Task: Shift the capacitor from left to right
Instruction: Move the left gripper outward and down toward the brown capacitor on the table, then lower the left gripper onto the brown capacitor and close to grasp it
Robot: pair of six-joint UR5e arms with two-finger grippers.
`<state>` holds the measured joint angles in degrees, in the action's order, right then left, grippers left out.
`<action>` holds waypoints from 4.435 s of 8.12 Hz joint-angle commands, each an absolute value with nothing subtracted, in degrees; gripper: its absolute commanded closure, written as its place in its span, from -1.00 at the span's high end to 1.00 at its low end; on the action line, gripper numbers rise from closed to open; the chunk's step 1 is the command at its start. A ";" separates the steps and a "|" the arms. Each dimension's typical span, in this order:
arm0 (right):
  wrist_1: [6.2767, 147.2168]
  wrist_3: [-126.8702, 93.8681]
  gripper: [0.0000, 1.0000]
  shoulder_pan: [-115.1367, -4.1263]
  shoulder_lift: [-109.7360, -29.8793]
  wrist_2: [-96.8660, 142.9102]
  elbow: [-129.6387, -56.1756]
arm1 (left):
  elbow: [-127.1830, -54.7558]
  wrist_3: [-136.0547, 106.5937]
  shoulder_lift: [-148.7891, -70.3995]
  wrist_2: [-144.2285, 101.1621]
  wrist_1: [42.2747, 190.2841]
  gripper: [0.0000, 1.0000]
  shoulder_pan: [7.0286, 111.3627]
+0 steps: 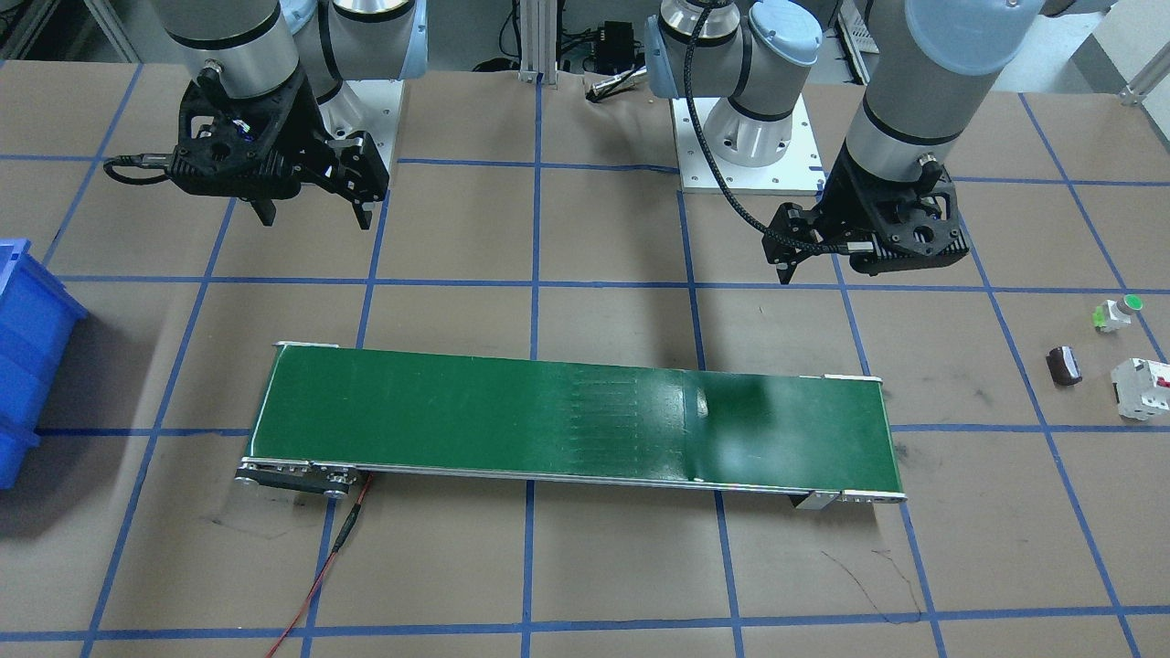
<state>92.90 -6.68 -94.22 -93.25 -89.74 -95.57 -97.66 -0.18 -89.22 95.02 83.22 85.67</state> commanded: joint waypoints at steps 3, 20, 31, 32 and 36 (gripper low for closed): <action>92.81 -6.68 1.00 -94.22 -93.34 -89.82 -95.62 | -97.39 0.18 -89.03 95.01 83.23 1.00 83.85; 92.81 -6.77 1.00 -94.22 -93.34 -89.74 -95.71 | -98.26 40.60 -112.93 100.07 67.60 1.00 40.78; 92.81 -6.86 1.00 -94.31 -93.34 -89.30 -95.89 | -97.82 57.51 -120.59 100.37 55.28 -0.22 41.04; 92.81 -6.86 1.00 -94.22 -93.34 -89.38 -95.89 | -97.65 61.05 -120.76 100.37 55.11 -0.99 41.04; 92.90 -6.86 1.00 -94.22 -93.34 -89.21 -95.89 | -97.65 60.47 -117.79 96.69 56.25 -1.00 42.00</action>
